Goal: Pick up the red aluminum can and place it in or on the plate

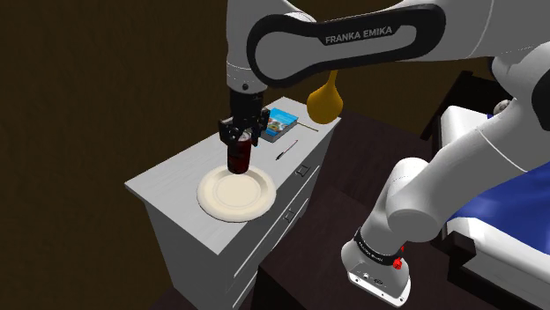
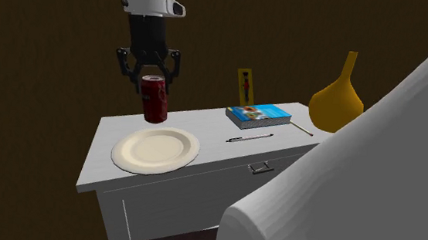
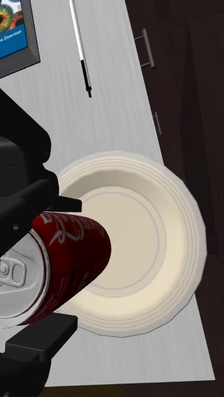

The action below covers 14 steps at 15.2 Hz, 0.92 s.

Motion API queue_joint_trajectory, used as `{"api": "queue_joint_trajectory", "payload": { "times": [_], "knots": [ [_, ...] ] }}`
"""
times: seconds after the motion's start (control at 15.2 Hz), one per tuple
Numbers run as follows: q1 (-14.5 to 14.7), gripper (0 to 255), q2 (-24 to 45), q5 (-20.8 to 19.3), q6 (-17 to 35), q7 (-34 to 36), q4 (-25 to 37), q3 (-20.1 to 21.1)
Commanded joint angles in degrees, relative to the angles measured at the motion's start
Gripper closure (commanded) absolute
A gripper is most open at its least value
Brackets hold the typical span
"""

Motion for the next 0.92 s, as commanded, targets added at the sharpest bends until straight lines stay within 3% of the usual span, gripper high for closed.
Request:
{"api": "queue_joint_trajectory", "payload": {
  "times": [0.0,0.86],
  "knots": [
    [0.08,255,0.05,0.09,1.71,0.09,-1.58,0.16],
    [0.15,255,2.93,0.08,12.22,0.4,-9.25,1.0]
  ]
}}
